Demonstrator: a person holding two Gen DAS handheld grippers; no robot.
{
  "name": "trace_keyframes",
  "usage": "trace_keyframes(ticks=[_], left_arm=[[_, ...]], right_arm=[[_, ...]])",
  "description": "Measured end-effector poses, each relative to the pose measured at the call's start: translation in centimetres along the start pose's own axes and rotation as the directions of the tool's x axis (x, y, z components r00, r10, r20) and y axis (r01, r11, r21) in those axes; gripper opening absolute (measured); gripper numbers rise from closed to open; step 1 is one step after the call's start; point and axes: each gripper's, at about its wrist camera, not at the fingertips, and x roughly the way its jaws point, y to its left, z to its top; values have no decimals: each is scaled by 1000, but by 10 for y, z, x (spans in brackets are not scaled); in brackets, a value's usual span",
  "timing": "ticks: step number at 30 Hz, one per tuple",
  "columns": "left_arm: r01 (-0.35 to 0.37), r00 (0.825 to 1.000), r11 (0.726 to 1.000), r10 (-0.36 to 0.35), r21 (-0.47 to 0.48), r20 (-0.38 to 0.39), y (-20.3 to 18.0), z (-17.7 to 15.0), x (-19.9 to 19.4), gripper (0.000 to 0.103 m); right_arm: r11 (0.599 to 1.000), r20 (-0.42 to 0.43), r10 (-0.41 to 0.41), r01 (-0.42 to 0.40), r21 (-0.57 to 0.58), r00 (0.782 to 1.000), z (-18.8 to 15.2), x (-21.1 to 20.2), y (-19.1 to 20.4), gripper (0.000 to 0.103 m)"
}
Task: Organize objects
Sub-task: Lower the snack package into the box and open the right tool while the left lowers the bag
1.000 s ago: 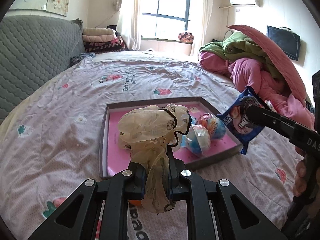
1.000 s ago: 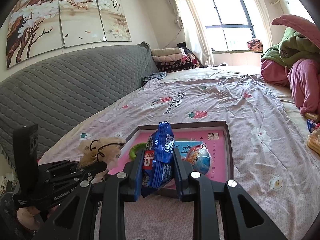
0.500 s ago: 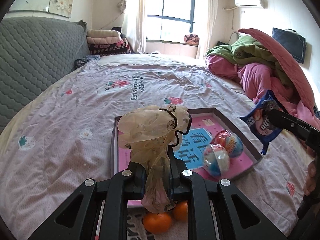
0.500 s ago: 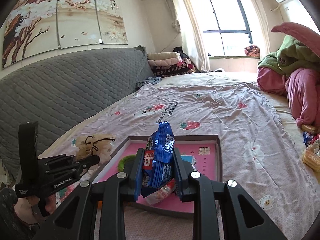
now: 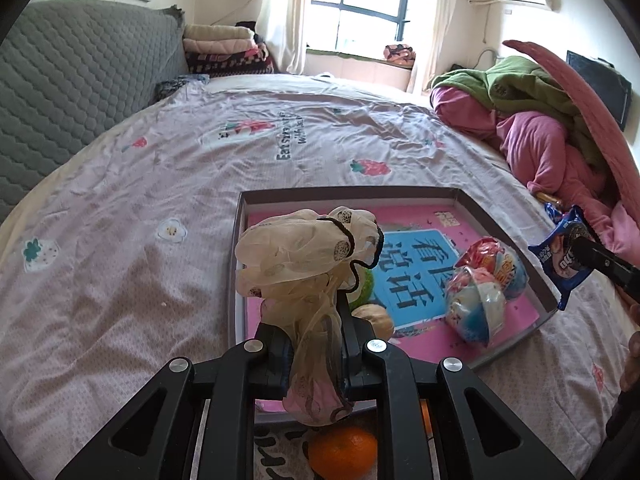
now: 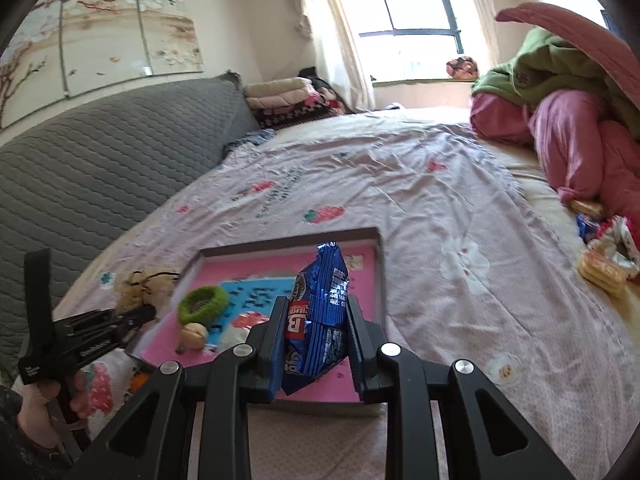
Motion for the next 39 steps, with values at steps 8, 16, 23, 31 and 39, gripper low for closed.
trace_keyframes(ticks=[8, 16, 23, 31, 39], left_arm=[[7, 999, 1000, -7, -3, -41, 0, -10, 12, 19], [5, 998, 1000, -4, 5, -61, -3, -16, 19, 20], [4, 997, 1000, -4, 9, -71, -5, -20, 22, 22], [-2, 997, 1000, 2, 7, -77, -7, -25, 23, 26], [-15, 997, 1000, 15, 1, -82, -5, -26, 21, 37]], right_arm=[[998, -26, -67, 67, 13, 997, -6, 15, -10, 27], [992, -61, -119, 117, -44, 991, -14, 32, -4, 27], [989, -77, -137, 132, -66, 988, -19, 39, 0, 27], [989, -99, -148, 145, -38, 984, -22, 44, -6, 28], [989, -114, -151, 149, -21, 982, -22, 43, -10, 28]])
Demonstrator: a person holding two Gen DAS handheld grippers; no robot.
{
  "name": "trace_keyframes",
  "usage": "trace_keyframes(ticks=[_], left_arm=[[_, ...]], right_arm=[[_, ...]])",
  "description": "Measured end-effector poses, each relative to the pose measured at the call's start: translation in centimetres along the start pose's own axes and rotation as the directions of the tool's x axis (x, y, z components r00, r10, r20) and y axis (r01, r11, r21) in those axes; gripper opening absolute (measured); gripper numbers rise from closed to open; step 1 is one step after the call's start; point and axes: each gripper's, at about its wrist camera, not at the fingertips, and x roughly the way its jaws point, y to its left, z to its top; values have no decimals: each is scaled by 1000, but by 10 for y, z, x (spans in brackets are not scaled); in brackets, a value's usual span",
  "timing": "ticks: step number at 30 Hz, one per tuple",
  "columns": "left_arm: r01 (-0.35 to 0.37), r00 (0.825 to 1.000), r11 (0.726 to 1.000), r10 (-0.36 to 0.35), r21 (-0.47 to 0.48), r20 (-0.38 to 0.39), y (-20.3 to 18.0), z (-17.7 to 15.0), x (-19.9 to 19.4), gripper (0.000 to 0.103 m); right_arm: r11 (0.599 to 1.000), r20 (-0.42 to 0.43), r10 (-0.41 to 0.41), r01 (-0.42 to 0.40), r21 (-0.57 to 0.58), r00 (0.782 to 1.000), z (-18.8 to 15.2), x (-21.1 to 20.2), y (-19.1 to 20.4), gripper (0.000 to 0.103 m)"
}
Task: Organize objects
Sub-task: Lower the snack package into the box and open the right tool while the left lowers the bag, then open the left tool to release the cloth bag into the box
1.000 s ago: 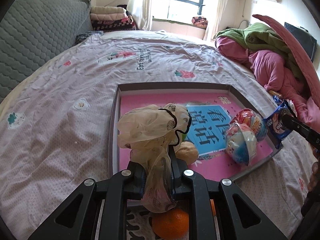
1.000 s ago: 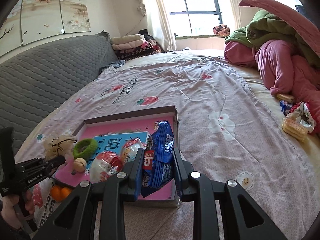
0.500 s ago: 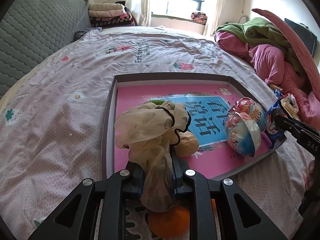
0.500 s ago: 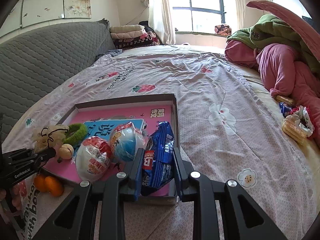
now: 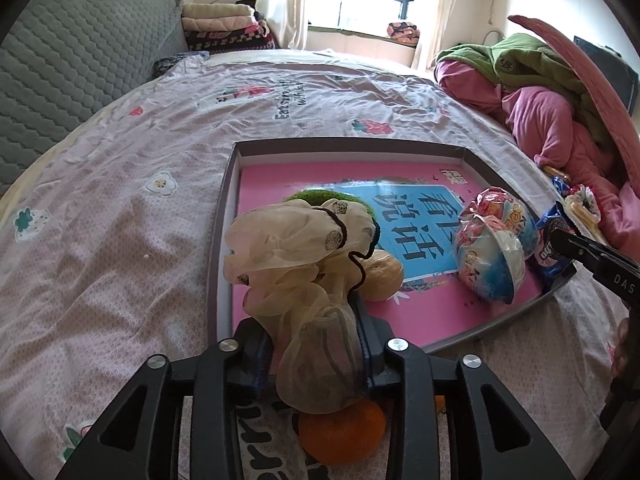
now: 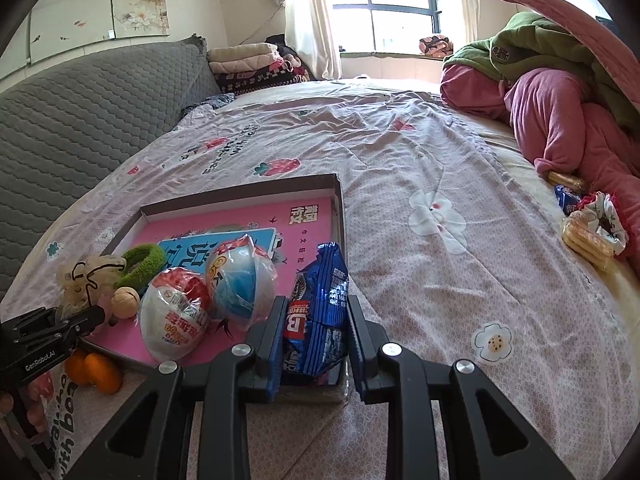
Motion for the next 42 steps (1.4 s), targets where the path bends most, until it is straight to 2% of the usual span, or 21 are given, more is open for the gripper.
trace_keyframes(ticks=[7, 15, 19, 22, 31, 42], left_arm=[[-6, 1000, 1000, 6, -15, -1, 7, 0, -3, 48], [-12, 1000, 1000, 12, -12, 7, 8, -2, -11, 53], [-16, 1000, 1000, 16, -8, 9, 10, -2, -13, 58], [-18, 1000, 1000, 18, -8, 12, 10, -2, -15, 60], [-16, 999, 1000, 16, -3, 32, 7, -1, -24, 71], [-31, 998, 1000, 31, -6, 52, 6, 0, -38, 71]], right_arm=[[999, -2, -35, 35, -9, 999, 1, -1, 0, 35], [997, 1, -71, 71, -41, 997, 0, -2, 5, 40], [996, 12, -83, 83, -41, 997, 1, -5, 5, 48], [995, 27, -88, 89, -35, 996, 3, -8, 3, 49], [998, 70, -58, 58, 0, 996, 7, -20, -2, 50], [1000, 118, -14, 14, 2, 993, 7, -36, 4, 50]])
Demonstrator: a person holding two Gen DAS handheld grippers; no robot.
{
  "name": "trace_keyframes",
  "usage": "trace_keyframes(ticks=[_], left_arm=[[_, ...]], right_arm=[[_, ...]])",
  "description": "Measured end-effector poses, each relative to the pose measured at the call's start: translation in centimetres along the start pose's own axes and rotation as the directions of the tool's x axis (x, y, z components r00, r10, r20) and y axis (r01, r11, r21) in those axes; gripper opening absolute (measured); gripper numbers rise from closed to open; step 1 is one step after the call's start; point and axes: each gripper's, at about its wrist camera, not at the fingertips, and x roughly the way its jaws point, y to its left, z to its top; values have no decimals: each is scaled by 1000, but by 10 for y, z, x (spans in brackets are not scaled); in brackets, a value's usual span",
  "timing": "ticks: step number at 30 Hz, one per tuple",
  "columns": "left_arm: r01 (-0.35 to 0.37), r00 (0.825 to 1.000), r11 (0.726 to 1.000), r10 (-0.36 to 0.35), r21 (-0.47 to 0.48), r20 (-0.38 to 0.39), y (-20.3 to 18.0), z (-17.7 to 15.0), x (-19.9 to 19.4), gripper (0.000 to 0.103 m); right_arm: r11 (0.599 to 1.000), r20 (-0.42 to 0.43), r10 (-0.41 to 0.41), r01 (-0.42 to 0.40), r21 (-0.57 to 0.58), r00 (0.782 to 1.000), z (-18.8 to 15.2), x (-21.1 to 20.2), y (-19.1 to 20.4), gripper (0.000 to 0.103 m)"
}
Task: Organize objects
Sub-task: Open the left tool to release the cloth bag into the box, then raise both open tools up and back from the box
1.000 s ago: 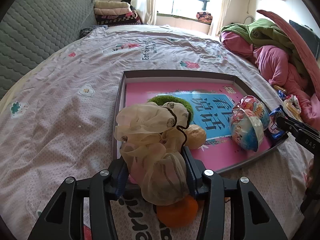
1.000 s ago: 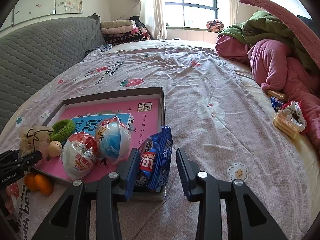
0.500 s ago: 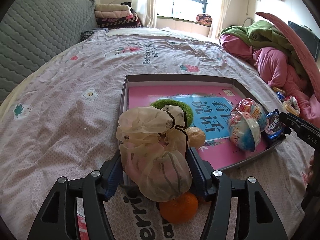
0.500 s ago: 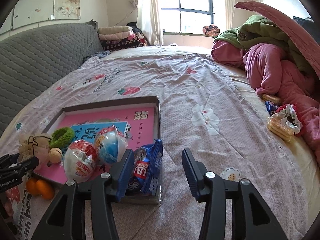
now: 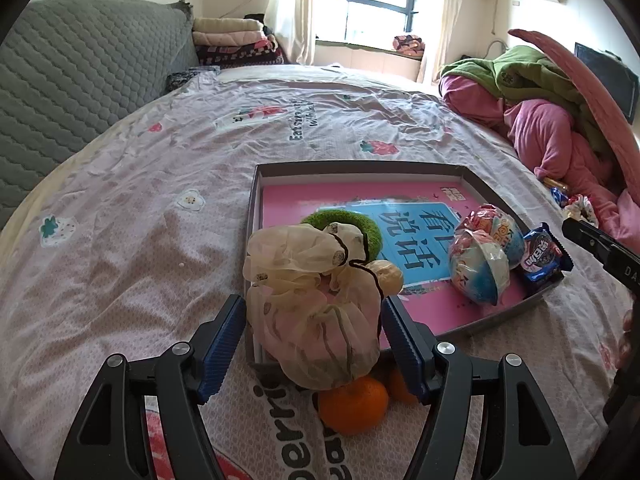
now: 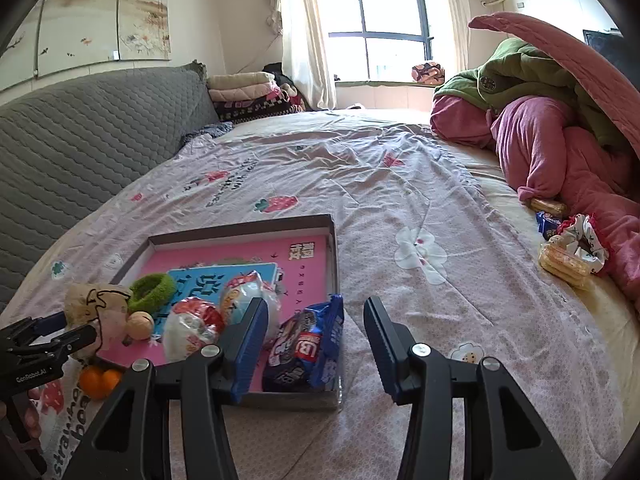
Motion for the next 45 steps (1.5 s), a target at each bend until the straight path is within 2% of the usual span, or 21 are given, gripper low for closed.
trace_keyframes(ticks=[6, 10, 20, 26, 35, 45], left_arm=[[3, 1000, 1000, -3, -1, 9, 0, -4, -11, 72], [23, 999, 1000, -23, 1, 23, -3, -4, -21, 72], [35, 997, 999, -36, 20, 72, -5, -2, -47, 72], [25, 997, 999, -27, 28, 67, -6, -6, -50, 72], [-3, 999, 999, 1, 43, 44, -3, -22, -55, 72], [-6, 1000, 998, 7, 56, -25, -5, -47, -48, 72]], right_arm=[[998, 42, 58, -59, 2, 997, 2, -15, 6, 50], [995, 72, 96, -96, -11, 993, 3, -25, 13, 58], [980, 91, 174, -164, -112, 980, -5, -42, 48, 58], [962, 69, 208, -192, -196, 976, -17, -45, 74, 58], [940, 20, 246, -233, -251, 969, -30, -42, 91, 58], [916, -53, 256, -260, -305, 965, -47, -33, 110, 58]])
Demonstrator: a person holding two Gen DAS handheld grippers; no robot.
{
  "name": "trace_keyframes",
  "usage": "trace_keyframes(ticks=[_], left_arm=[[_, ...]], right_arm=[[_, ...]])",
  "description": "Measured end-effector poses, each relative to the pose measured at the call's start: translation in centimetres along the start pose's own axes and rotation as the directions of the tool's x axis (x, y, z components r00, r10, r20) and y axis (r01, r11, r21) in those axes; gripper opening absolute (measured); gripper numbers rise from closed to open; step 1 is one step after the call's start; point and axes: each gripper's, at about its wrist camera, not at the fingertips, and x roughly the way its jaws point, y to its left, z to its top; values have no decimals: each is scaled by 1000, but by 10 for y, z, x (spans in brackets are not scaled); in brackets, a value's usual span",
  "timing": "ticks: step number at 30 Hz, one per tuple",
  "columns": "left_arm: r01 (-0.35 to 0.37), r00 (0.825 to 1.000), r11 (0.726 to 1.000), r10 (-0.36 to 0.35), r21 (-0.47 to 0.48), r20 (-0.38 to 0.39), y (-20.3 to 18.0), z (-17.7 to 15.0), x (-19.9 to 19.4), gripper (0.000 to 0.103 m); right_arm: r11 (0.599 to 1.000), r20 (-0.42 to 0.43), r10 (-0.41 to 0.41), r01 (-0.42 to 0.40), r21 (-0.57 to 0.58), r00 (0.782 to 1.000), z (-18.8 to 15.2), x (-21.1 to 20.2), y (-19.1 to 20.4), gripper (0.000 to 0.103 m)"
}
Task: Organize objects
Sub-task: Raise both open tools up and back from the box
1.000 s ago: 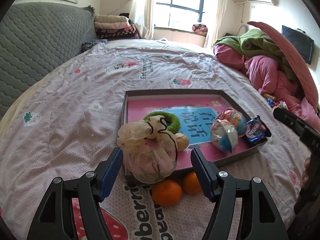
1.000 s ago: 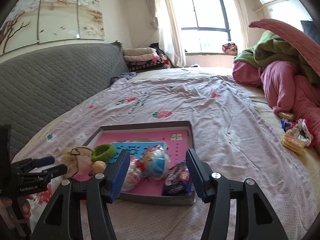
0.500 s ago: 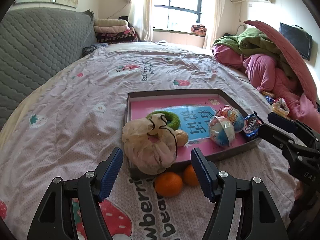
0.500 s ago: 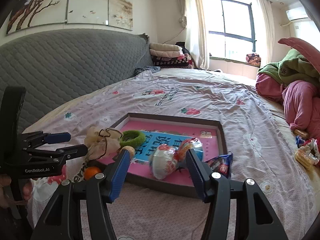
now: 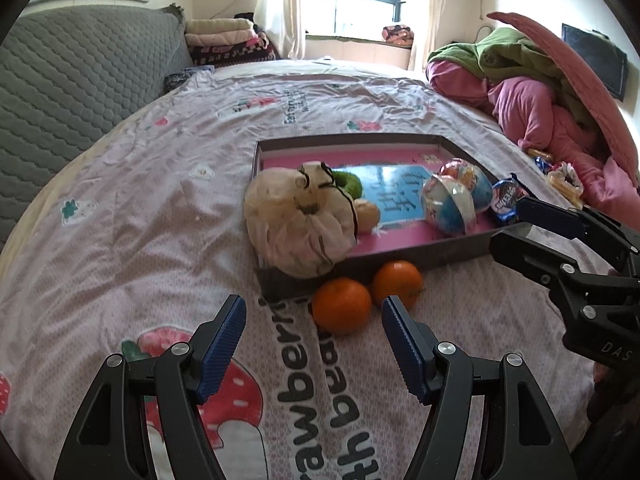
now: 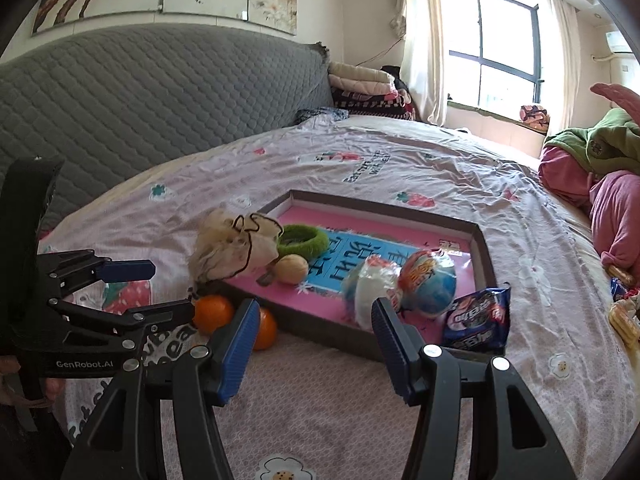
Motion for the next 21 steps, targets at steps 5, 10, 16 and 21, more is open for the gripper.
trace_keyframes(ticks=[5, 10, 16, 21], left_arm=[[-2, 1000, 1000, 2, -3, -10, 1, -5, 0, 72], [0, 1000, 1000, 0, -6, -29, 1, -7, 3, 72], [17, 997, 1000, -17, 6, -76, -2, -13, 14, 72], [23, 993, 1000, -21, 16, -113, -2, -17, 27, 72]], right_arm=[[1000, -21, 14, -14, -6, 1000, -3, 5, 6, 58], [1000, -39, 28, -28, 2, 999, -5, 8, 6, 58], [999, -76, 53, -53, 7, 996, -8, 16, 9, 58], [997, -110, 80, -82, -7, 991, -11, 23, 15, 58]])
